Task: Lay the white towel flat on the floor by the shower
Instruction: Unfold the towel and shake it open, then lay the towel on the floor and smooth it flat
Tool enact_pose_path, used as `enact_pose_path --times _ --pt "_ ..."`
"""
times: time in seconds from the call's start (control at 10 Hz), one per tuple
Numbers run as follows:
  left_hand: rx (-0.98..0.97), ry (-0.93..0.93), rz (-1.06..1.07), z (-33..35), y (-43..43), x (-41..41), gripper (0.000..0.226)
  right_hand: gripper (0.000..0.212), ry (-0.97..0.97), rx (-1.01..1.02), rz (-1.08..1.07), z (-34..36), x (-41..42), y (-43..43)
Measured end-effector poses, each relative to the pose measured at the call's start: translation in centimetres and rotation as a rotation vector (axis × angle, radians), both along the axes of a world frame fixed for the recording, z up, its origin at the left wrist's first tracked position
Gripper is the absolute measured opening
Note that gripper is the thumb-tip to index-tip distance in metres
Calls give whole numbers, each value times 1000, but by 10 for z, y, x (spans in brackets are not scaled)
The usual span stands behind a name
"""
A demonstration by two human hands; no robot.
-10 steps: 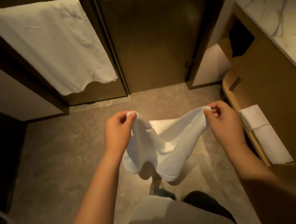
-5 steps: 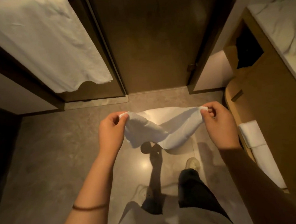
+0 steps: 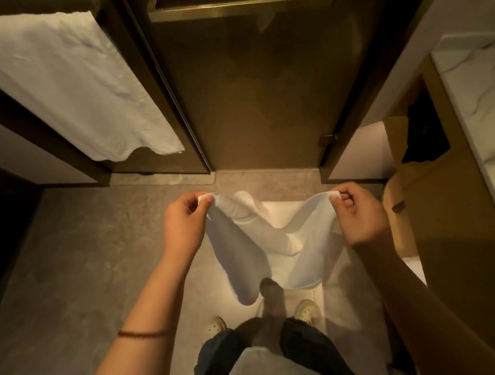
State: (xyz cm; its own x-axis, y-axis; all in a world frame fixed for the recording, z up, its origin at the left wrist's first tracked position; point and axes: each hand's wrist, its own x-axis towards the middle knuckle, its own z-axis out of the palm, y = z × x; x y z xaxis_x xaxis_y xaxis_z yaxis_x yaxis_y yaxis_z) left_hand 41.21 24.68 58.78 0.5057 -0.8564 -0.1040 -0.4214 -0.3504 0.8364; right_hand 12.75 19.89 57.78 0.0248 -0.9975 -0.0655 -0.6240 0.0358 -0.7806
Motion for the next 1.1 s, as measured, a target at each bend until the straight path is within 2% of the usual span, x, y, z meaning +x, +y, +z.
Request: enact_pose_path --times 0.1,0.3,0.4,0.5,0.6,0.7,0.9,1.1 --pt "23 1 -8 -10 -27 7 11 5 -40 -106 30 -4 4 -20" --pt "5 -5 -106 -29 -105 32 15 23 294 -234 40 -11 21 -88" --pt "-19 -27 -159 -39 -142 45 12 30 402 -324 29 -12 33 -121" --pt "-48 -39 -173 -54 -176 57 11 15 138 -192 -92 -32 43 -156" --pt "-74 -24 -180 -71 -210 65 11 15 19 -192 -143 -57 51 -182" --pt "-107 -1 -160 -97 -235 70 11 14 -18 -226 -146 -87 61 -213" --pt "-156 28 -72 -201 -267 84 16 16 79 -327 -163 -189 78 -254" --pt "-181 74 -44 -376 -273 84 20 11 75 -314 -116 -354 87 -259"
